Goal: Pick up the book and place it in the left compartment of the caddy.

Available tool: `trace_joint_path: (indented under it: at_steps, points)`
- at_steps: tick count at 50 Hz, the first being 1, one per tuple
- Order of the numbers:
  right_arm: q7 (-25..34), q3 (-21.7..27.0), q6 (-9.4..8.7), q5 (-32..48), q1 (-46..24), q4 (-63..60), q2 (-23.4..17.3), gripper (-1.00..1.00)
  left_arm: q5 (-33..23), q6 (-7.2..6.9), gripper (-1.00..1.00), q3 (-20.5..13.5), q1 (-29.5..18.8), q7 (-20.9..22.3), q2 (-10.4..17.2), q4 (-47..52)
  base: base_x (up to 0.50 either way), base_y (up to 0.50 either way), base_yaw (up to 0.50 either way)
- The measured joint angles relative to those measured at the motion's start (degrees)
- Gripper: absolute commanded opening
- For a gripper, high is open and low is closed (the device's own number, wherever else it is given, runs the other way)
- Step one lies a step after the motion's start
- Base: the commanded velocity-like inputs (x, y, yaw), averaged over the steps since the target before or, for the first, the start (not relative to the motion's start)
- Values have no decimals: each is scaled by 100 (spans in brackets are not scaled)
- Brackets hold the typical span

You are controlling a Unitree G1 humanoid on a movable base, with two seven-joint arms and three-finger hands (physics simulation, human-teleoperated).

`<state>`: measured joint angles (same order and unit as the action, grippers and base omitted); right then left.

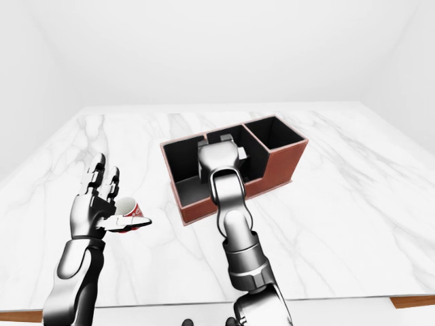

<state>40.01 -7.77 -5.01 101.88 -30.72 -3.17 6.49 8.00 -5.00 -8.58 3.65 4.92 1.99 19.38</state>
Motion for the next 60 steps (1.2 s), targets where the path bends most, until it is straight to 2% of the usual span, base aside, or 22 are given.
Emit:
trace_joint_path:
  at_steps: [26, 49, 60]
  points:
    - [-19, -140, 0, -359, -718, 1362, 361, -100, 62, 0, 100, -63, -20, -1, 16, 10, 0, 0, 0]
    - [-919, -138, 0, -1069, -1351, 2644, 304, -100, 63, 3, 100, -58, -23, 3, 15, -224, 0, 0, 0]
    - [-1200, -142, 0, -1206, -1493, 3000, 234, -100, 55, 88, 100, -40, -5, 16, 10, -377, 0, 0, 0]
